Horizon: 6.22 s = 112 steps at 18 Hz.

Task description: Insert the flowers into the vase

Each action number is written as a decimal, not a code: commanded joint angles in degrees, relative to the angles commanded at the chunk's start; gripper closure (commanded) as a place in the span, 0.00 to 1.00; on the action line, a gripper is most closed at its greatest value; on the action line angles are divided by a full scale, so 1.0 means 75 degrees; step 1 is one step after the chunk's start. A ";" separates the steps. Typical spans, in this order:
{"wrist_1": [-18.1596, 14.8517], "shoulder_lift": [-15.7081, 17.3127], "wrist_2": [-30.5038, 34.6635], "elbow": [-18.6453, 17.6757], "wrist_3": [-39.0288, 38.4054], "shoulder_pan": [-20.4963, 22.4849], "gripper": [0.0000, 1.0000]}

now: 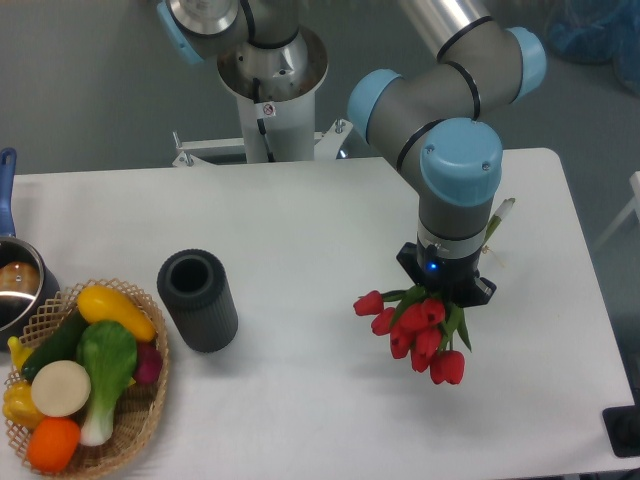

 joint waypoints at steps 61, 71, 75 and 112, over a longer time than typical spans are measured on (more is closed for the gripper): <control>0.2297 0.1921 -0.9619 -0.1580 -0.1910 0.0480 0.81; 0.2297 0.2414 -1.0336 -0.2132 -0.1934 0.0025 0.81; 0.2297 0.2496 -1.0348 -0.2320 -0.1934 -0.0164 0.81; 0.2320 0.2496 -1.0348 -0.3761 -0.0387 -0.0305 0.81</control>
